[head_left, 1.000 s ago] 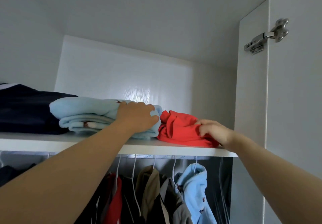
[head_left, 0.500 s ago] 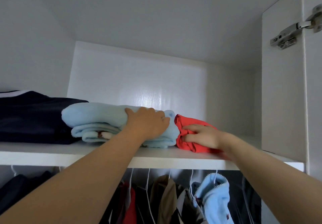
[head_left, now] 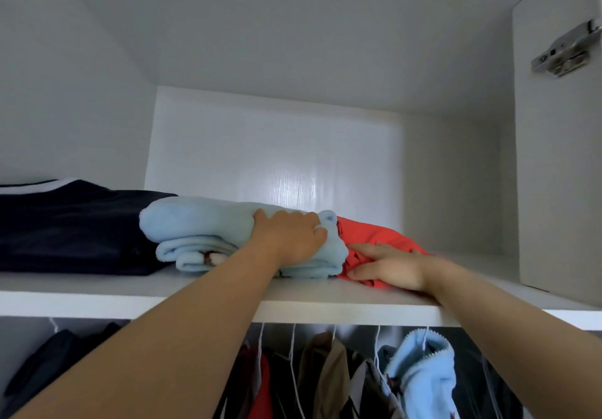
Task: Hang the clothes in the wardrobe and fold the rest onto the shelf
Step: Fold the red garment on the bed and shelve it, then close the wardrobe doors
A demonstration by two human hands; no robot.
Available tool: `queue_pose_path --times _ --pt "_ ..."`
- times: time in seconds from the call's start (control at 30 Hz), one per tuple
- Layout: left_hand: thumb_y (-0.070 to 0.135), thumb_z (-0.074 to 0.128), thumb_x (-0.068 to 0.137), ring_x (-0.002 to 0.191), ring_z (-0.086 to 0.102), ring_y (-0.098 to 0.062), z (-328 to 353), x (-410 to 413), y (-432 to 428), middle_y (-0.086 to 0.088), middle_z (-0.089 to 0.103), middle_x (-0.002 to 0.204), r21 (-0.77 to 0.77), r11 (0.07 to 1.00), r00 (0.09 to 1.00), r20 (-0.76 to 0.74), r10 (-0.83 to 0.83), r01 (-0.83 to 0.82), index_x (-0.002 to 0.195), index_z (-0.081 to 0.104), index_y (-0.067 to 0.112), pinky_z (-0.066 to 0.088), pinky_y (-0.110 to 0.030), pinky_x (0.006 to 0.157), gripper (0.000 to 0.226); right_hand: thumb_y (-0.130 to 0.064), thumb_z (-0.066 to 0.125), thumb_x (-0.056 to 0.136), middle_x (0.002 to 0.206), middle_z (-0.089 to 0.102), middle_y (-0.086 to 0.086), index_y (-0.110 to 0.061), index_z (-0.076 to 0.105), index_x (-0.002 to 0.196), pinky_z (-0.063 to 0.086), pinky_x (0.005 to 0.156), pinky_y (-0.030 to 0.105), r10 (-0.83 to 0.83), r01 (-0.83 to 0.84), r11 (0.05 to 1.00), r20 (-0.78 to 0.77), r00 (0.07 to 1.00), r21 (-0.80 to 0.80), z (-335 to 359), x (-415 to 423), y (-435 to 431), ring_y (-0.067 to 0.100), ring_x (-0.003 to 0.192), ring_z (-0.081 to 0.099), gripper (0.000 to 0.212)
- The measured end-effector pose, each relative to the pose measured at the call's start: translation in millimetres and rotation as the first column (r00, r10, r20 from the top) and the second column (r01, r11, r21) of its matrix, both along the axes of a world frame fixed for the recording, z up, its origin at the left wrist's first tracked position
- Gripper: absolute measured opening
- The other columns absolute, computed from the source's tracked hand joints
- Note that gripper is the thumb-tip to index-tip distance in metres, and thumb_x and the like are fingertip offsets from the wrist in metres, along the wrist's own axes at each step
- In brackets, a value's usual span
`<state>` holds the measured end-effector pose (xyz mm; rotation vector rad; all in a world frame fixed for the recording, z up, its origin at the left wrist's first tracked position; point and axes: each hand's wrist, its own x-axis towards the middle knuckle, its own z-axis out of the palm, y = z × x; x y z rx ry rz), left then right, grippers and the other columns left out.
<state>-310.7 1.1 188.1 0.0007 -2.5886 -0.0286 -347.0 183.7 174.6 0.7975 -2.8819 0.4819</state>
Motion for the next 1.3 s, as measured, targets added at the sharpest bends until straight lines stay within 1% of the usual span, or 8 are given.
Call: queue_pose_path --times 0.1,0.17,0.23,0.33,0.57,0.7,1.03,1.3 --pt "0.042 0.020 0.097 0.131 0.031 -0.022 -10 6 1 -0.001 0.035 0.145 -0.040 0.999 1.000 -0.024 0.013 -0.014 0.138 0.034 0.024 0.013 -0.055 0.108 0.046 -0.056 0.046 0.087 0.157 0.014 -0.003 -0.026 0.014 0.150 0.003 0.114 0.050 -0.062 0.067 0.992 -0.043 0.997 0.105 -2 14 -9 0.020 0.145 0.008 0.076" --pt "0.044 0.020 0.097 0.139 0.017 -0.021 -17 12 2 0.000 0.021 0.153 -0.042 0.999 1.000 -0.010 0.003 -0.004 0.145 0.021 0.025 0.006 -0.052 0.111 0.051 -0.045 0.051 0.088 0.148 0.033 0.004 -0.015 0.030 0.143 0.021 0.112 0.043 -0.006 0.007 1.000 0.005 1.000 -0.015 -4 23 -13 0.025 0.137 0.028 0.067" --pt "0.043 0.024 0.097 0.143 0.006 -0.019 -23 20 4 0.003 0.008 0.156 -0.056 0.998 1.000 0.004 -0.010 0.010 0.148 0.010 0.026 0.001 -0.048 0.113 0.055 -0.025 0.054 0.088 0.117 0.056 0.006 -0.011 0.052 0.120 0.039 0.095 0.033 0.083 -0.062 0.963 0.070 0.994 -0.263 -6 35 -12 0.020 0.107 0.052 0.035" --pt "0.032 0.033 0.098 0.141 0.017 -0.018 -29 42 6 0.001 0.016 0.155 0.014 0.994 0.991 -0.084 -0.106 0.108 0.147 0.019 0.024 0.011 -0.039 0.113 0.052 -0.013 0.049 0.087 0.074 0.052 0.000 -0.014 0.053 0.078 0.037 0.067 0.030 0.047 -0.081 0.901 -0.091 0.995 -0.426 -13 49 -10 0.014 0.068 0.047 0.010" --pt "0.026 0.043 0.094 0.122 0.045 -0.015 -61 101 9 0.005 0.046 0.138 0.225 0.962 0.959 -0.267 -0.093 0.156 0.136 0.040 0.026 0.038 -0.029 0.099 0.043 -0.027 0.045 0.088 0.101 0.063 -0.003 -0.028 0.055 0.099 0.038 0.076 0.031 -0.093 -0.051 0.937 -0.388 0.917 -0.346 -41 90 -21 0.024 0.099 0.057 0.015" --pt "0.026 0.046 0.093 0.121 0.047 -0.013 -71 137 -2 0.008 0.051 0.135 0.356 0.917 0.952 -0.298 -0.069 0.178 0.134 0.044 0.029 0.034 -0.022 0.096 0.041 -0.023 0.050 0.089 0.114 0.062 -0.004 -0.022 0.058 0.119 0.040 0.093 0.030 0.036 -0.161 0.884 -0.278 0.960 -0.440 -47 126 -30 0.018 0.107 0.056 0.030" --pt "0.022 0.048 0.092 0.097 0.056 -0.011 -81 296 -50 0.013 0.057 0.099 0.447 0.879 0.957 -0.288 -0.033 0.165 0.112 0.058 0.026 0.045 -0.028 0.089 0.022 -0.016 0.054 0.088 0.087 0.058 -0.013 -0.027 0.057 0.090 0.034 0.056 0.006 0.160 -0.260 0.715 -0.211 0.964 -0.648 -48 252 -76 0.002 0.072 0.051 0.012" --pt "0.021 0.050 0.089 0.097 0.060 -0.017 -89 445 -99 0.007 0.066 0.104 0.351 0.935 0.946 -0.318 0.071 0.048 0.104 0.063 0.026 0.047 -0.031 0.087 0.020 -0.017 0.054 0.089 0.075 0.059 -0.010 -0.020 0.062 0.082 0.035 0.059 0.012 0.245 -0.306 0.666 -0.188 0.951 -0.680 -73 387 -146 0.003 0.068 0.051 0.011"
